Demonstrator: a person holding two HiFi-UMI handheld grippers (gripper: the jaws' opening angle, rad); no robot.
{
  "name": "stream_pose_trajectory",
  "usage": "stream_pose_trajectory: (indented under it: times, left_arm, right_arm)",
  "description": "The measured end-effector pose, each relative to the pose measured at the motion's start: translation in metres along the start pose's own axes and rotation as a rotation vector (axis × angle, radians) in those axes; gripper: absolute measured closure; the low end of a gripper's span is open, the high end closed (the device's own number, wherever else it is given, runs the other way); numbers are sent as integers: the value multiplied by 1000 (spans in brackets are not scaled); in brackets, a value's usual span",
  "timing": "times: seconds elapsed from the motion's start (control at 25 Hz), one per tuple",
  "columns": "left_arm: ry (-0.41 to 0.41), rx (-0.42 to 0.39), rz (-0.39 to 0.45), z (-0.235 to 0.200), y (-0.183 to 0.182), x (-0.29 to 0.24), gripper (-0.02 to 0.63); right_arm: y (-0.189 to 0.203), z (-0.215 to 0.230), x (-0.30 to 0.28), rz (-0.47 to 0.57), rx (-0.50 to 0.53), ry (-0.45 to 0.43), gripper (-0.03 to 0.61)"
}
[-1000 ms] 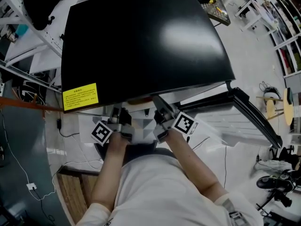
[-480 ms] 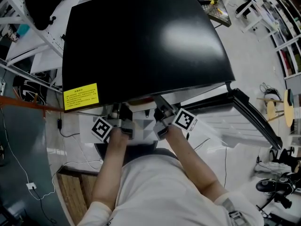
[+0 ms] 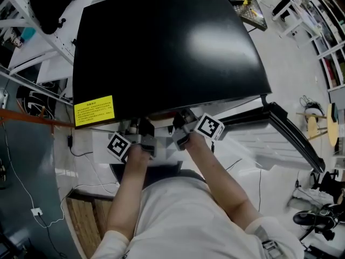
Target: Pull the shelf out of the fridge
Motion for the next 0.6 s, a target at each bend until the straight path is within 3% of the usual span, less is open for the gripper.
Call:
stream_pose_trajectory:
  times: [0.2, 0.36, 0.6]
  left_arm:
    - [3, -4, 8, 0, 0, 0, 571]
    - [4, -5, 6, 0, 0, -1, 571]
    - [4, 8, 3, 0, 1, 0, 574]
  right_arm:
    - [-6, -5, -16, 7, 1, -60, 468]
    - [-5, -1, -20, 3, -10, -25, 495]
    - [-4, -3, -23, 1, -16, -50, 522]
Point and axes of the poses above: the fingertips, and each gripper's own axes: x backward along the fingers, z to its right, y out of its underside, the point moved 3 cm from there along x, backward along the fingers, and after that the axes turned 2 degrees about -z, right-handed, at the moved point
